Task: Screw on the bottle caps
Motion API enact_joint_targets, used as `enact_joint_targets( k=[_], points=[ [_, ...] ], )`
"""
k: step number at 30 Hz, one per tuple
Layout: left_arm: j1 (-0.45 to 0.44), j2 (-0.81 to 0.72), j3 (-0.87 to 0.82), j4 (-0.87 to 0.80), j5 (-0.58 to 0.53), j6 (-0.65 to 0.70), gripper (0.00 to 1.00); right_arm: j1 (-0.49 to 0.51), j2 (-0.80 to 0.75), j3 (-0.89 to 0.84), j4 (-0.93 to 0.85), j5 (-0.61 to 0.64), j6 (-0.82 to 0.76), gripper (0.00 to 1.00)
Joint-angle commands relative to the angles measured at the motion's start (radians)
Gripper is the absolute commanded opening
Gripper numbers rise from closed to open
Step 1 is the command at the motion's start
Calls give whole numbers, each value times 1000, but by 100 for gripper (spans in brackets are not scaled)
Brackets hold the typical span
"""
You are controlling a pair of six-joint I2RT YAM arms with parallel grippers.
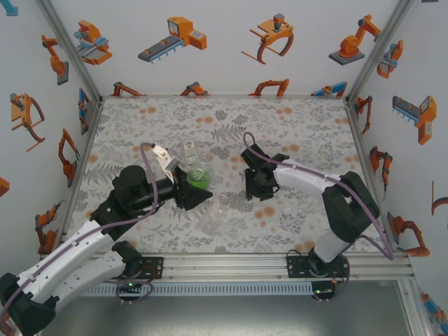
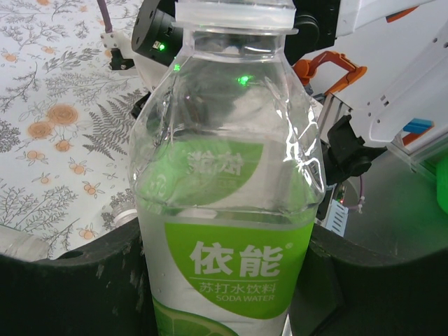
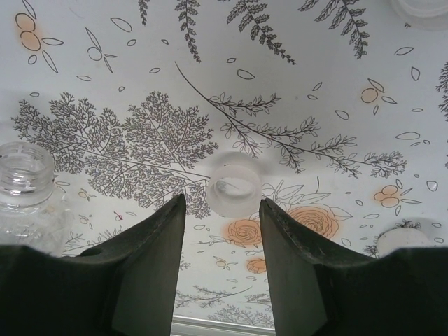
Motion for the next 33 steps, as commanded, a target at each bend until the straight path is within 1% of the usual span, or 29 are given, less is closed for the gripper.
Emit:
enact_joint_targets(
  k=[1, 17, 26, 33],
  points=[
    [5, -1, 6, 39, 13, -13, 0, 3, 15, -14, 5, -6, 13, 46],
    [6, 7, 15, 38, 16, -15, 0, 3, 24, -25, 24, -8, 16, 46],
    [6, 13, 22, 39, 16, -18, 0, 3, -21, 23, -18, -10, 11, 46],
    [5, 18, 31, 32, 19, -12, 0, 5, -17, 40, -16, -30, 12, 44]
  ],
)
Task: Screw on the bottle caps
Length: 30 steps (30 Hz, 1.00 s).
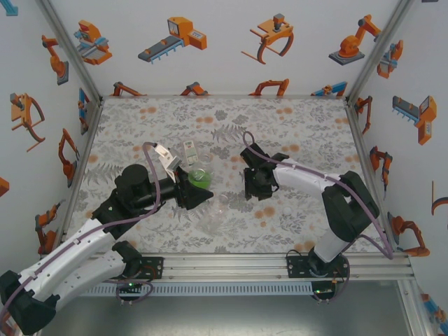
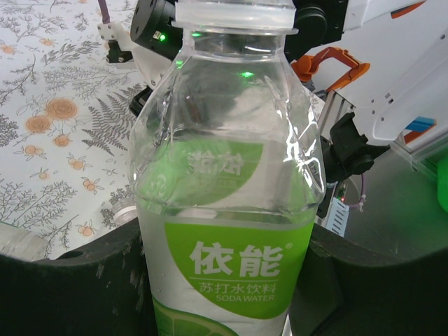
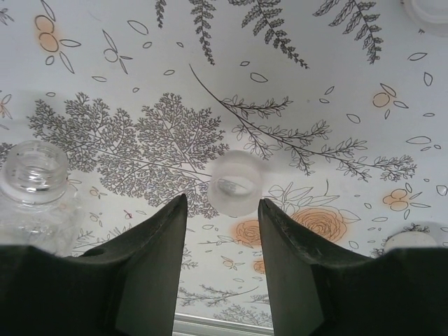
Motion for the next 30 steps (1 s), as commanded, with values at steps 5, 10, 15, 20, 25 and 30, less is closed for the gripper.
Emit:
enact_joint_targets(
  k=[5, 10, 15, 20, 25, 30],
  points=[
    [5, -3, 30, 26, 20, -9, 0, 6, 7, 25, -22, -12, 14, 44],
    [5, -9, 30, 20, 17, -7, 0, 7, 26, 15, -16, -8, 13, 45],
    [5, -13, 29, 16, 17, -8, 0, 7, 41, 0, -2, -12, 14, 45],
    [6, -16, 29, 15, 14, -8, 0, 7, 51, -11, 10, -12, 15, 45],
    [5, -12, 30, 17, 13, -8, 0, 7, 69, -21, 24, -15, 15, 45],
    [6, -10, 30, 17, 16, -11, 0, 6, 79, -37, 39, -17, 20, 43]
  ],
)
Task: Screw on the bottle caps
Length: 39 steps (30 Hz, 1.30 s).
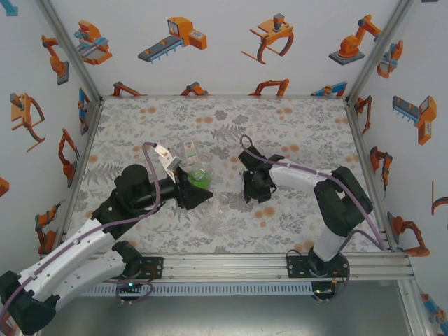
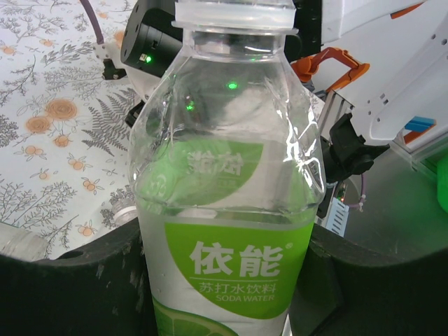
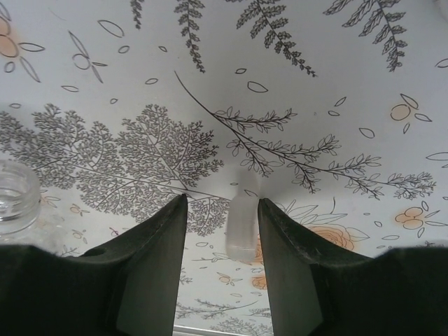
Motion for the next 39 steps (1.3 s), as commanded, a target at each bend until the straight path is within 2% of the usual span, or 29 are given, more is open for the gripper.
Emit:
enact_joint_targets(
  k=[1, 11, 17, 23, 26, 30, 39],
  points=[
    [5, -7, 30, 18, 16, -12, 0, 6, 13, -22, 10, -9, 22, 42],
    [5, -4, 27, 31, 7, -17, 0, 5, 12, -40, 41, -31, 40, 25],
    [5, 5, 28, 43, 10, -21, 0, -7, 16, -40, 149, -150, 68, 18],
    [5, -11, 23, 31, 8, -28, 0, -34, 10, -105, 301, -264, 130, 19],
    [4, -33, 19, 14, 2, -31, 0, -55, -15, -169, 345, -279, 148, 23],
    [5, -70, 7, -9, -13, -31, 0, -88, -65, -247, 357, -265, 159, 32],
    [5, -69, -4, -2, -11, -46, 0, -109, -138, -260, 238, -167, 152, 37]
  ],
)
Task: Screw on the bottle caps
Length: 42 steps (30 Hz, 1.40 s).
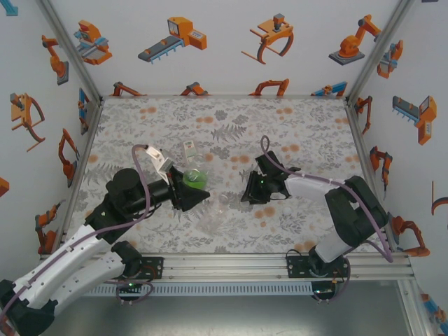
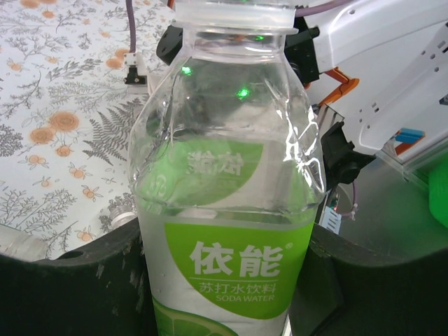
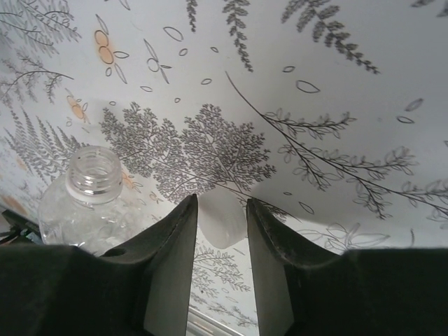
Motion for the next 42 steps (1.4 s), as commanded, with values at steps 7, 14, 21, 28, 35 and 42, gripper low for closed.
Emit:
enact_joint_targets(
  k=[7, 14, 21, 28, 35, 42],
  points=[
    [3, -2, -4, 15, -2, -32, 0, 11, -29, 124, -304, 219, -69, 42],
    [0, -12, -7, 5, -5, -34, 0, 82, 1, 244, -410, 306, -105, 45],
    [-1, -28, -8, -3, -8, -35, 0, 150, 67, 279, -439, 351, -99, 45],
    [0, -37, -2, -26, -13, -19, 0, 180, 99, 261, -418, 351, -69, 46],
    [0, -30, -13, -9, -10, -21, 0, 203, 125, 251, -412, 361, -57, 46],
    [0, -39, -14, -18, -13, -20, 0, 211, 129, 233, -408, 372, -49, 45]
  ],
)
